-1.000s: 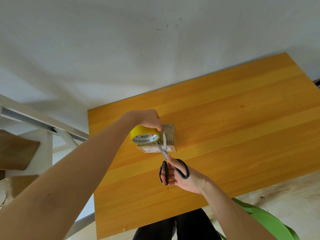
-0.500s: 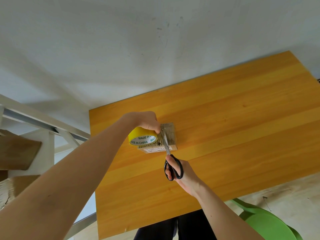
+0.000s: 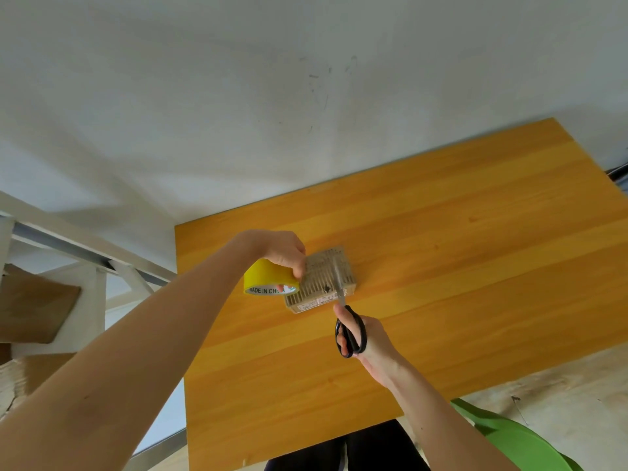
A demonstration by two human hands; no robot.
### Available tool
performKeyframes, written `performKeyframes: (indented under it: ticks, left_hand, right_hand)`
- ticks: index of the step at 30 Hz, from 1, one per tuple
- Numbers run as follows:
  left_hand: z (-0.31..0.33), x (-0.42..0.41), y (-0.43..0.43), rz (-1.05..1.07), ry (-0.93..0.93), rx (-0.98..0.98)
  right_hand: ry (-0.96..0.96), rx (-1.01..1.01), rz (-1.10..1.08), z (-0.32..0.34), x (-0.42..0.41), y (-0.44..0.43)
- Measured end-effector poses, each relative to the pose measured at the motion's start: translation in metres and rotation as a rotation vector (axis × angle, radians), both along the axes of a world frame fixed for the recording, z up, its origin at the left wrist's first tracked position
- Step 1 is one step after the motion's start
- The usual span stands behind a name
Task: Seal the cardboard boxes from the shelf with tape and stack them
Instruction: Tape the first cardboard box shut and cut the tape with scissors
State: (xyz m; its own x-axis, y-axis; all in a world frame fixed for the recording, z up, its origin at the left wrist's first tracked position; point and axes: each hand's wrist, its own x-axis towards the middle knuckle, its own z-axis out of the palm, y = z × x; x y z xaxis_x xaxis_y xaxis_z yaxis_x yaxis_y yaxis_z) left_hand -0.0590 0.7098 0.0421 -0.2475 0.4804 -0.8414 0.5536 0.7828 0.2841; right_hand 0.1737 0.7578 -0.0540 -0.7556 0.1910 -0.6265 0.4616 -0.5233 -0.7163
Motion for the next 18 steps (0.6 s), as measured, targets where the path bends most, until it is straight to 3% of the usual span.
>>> performKeyframes:
  ticks: [3,9,14,18]
  left_hand:
    - [-0.001,-0.002,-0.009,-0.031,0.079,0.049]
    - [-0.004,-0.010,-0.034,0.077,0.198,0.253]
    - [-0.006,-0.013,-0.070,0.263,0.249,0.437]
    - [-0.022,-0.005,-0.107,0.392,0.413,0.519]
  right_hand:
    - [0.014,0.024,0.090,0.004,-0.004,0.004]
    - [-0.004,0.104,0.067,0.008,-0.010,0.001]
    - [-0.037,0.184,0.070,0.010,-0.008,-0.002]
    - [-0.051,0.214,0.091,0.015,-0.008,-0.002]
